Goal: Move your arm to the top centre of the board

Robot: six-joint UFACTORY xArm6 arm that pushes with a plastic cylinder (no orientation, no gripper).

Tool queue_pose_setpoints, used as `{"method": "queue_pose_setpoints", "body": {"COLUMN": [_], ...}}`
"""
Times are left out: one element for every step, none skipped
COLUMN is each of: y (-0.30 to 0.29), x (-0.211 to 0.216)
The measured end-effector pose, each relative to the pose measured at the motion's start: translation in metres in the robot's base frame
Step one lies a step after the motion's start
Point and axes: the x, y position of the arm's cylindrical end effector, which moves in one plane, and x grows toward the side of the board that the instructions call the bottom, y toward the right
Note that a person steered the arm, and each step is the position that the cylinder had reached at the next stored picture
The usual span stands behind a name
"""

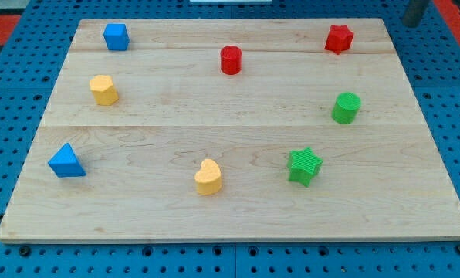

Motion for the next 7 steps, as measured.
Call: {"method": "queue_pose_setpoints", "body": {"y": [0.008, -0.029, -0.098, -0.103, -0.104, -0.118, -0.189], "x": [0.001, 0.006, 0.029, 0.031, 0.019, -0.012, -0.003]}}
